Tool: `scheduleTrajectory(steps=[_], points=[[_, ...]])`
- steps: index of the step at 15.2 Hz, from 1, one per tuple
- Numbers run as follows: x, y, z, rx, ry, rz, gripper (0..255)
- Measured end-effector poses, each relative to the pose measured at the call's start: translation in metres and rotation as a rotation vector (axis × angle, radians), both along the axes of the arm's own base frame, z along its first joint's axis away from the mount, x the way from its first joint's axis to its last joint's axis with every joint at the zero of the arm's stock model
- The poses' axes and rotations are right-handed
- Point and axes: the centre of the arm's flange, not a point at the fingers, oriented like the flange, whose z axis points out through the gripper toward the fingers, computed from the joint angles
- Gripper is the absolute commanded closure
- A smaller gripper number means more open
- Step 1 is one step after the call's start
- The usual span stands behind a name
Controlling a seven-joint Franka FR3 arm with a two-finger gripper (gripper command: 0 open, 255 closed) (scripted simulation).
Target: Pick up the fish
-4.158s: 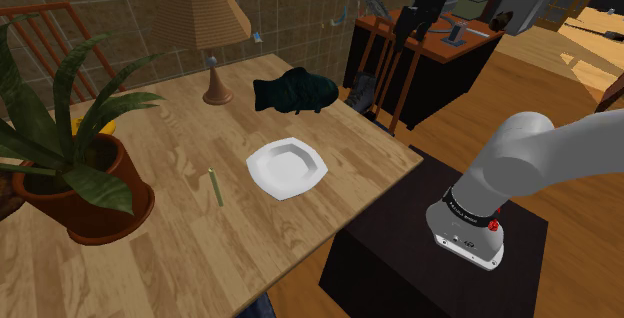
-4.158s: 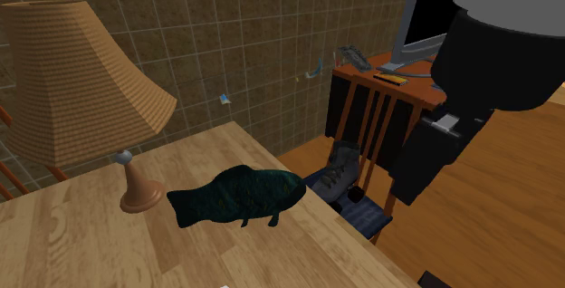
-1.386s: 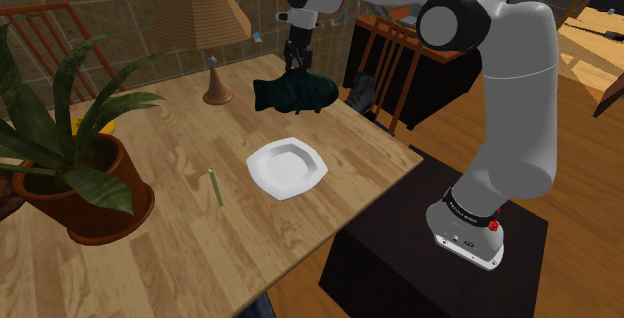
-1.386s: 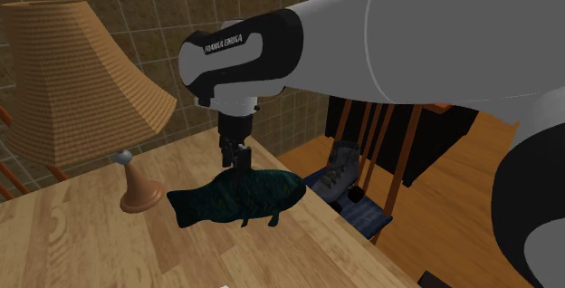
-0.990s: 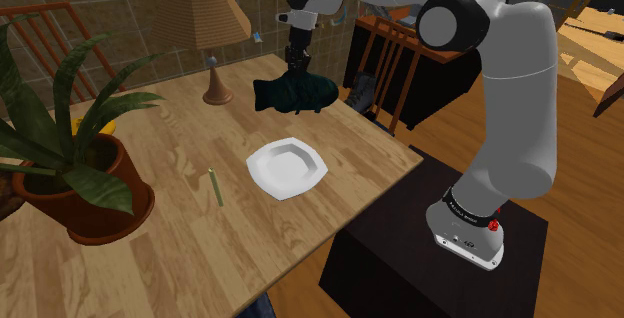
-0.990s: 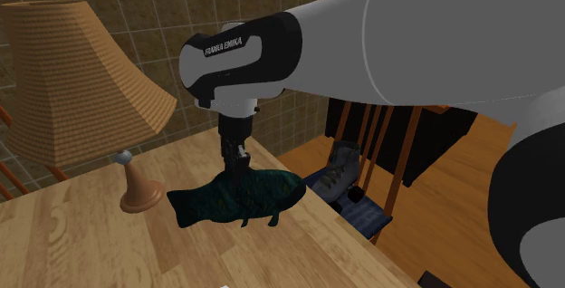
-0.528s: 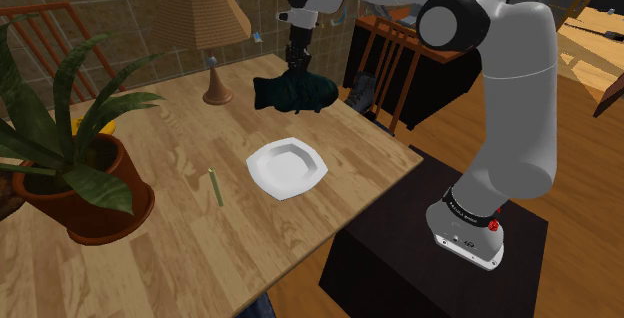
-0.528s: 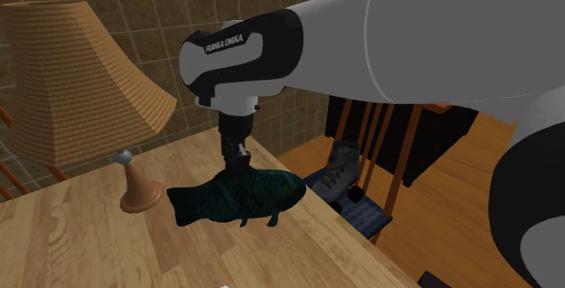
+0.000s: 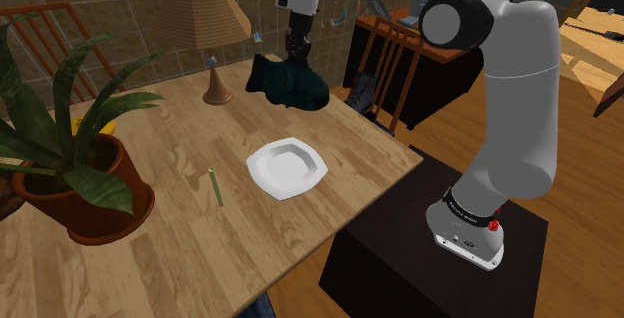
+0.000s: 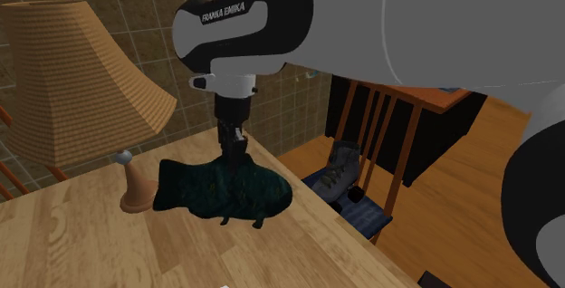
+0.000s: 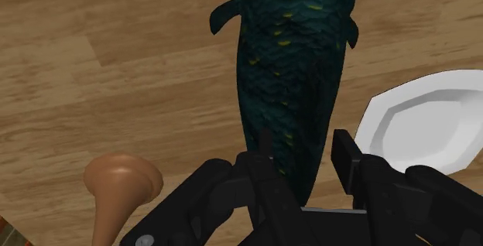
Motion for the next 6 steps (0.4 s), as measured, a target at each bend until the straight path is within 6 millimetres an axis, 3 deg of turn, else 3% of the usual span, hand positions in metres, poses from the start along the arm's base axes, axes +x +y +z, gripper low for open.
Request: scheduleTrajectory(steps=[6], points=[[0.000,0.000,0.029,0.000,0.000,0.000,255]])
